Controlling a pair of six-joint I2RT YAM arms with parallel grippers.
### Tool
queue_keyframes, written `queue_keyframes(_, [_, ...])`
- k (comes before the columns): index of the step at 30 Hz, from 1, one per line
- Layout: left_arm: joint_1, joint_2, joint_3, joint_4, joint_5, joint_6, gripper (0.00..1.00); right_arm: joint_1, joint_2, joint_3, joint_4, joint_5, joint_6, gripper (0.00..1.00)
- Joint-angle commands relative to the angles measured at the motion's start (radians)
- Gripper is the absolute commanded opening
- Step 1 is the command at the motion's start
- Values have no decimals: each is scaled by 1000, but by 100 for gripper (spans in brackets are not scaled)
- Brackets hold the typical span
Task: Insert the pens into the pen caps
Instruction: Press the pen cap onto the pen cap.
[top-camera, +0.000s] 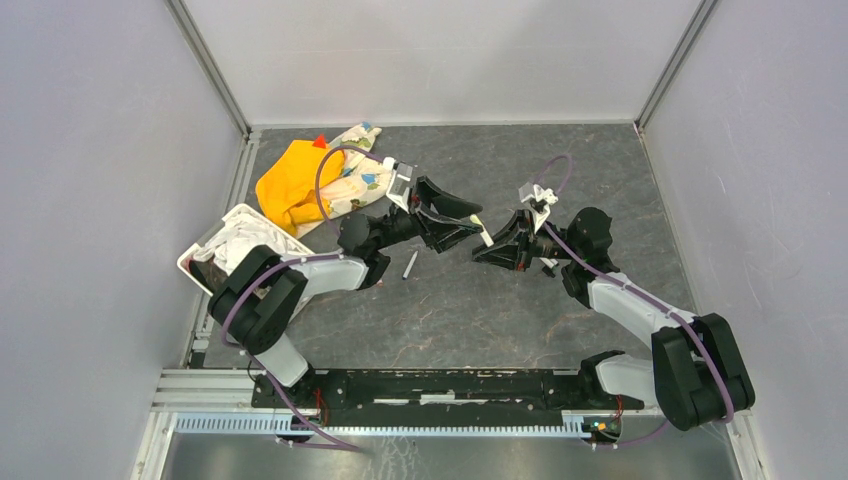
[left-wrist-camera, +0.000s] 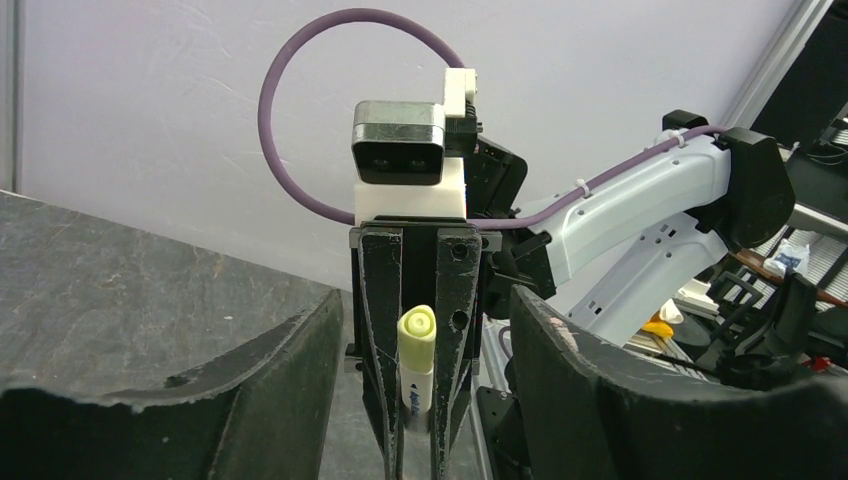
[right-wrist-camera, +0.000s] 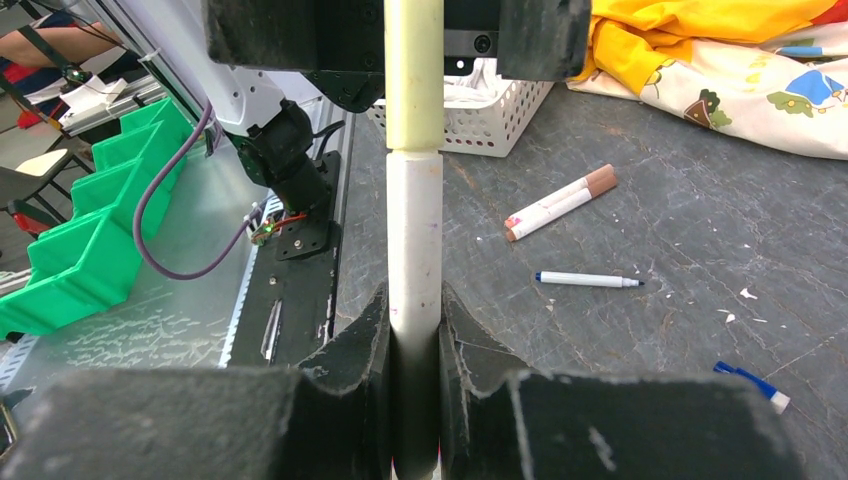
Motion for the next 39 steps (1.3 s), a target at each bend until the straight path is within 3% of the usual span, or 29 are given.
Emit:
queue_keyframes(1, [-6, 1, 33, 109, -23, 2, 61, 2, 4, 16, 13, 23, 18, 0])
queue_keyframes(6, [-10, 3, 39, 92, -23, -3, 48, 3, 8, 17, 12, 25, 20, 0])
queue_keyframes(12, [-15, 3, 59, 29, 6, -2, 16, 2, 1, 17, 9, 28, 18, 0])
queue_keyframes(16, [-36, -25, 47, -71, 1, 65, 3, 0, -4, 17, -1, 32, 5, 0])
queue_keyframes(18, [-57, -67, 34, -176, -22, 138, 2, -4, -10, 18, -19, 40, -17, 0])
queue_keyframes(21, [-117, -143, 25, -462, -123, 309, 2, -13, -18, 18, -33, 52, -32, 0])
queue_keyframes(23, [-163, -181, 1, -520, -197, 365, 2, -14, -22, 10, -11, 56, -26, 0])
queue_keyframes(26, [-224, -203, -67, -490, -298, 344, 2, -16, -24, -11, 79, 48, 14, 0])
queue_keyframes(32, [-329, -185, -201, -282, -475, 259, 2, -19, -44, -40, 184, 18, 44, 0])
queue_keyframes(39, [-379, -126, -245, -198, -412, 329, 2, -20, -30, -43, 297, -15, 142, 0])
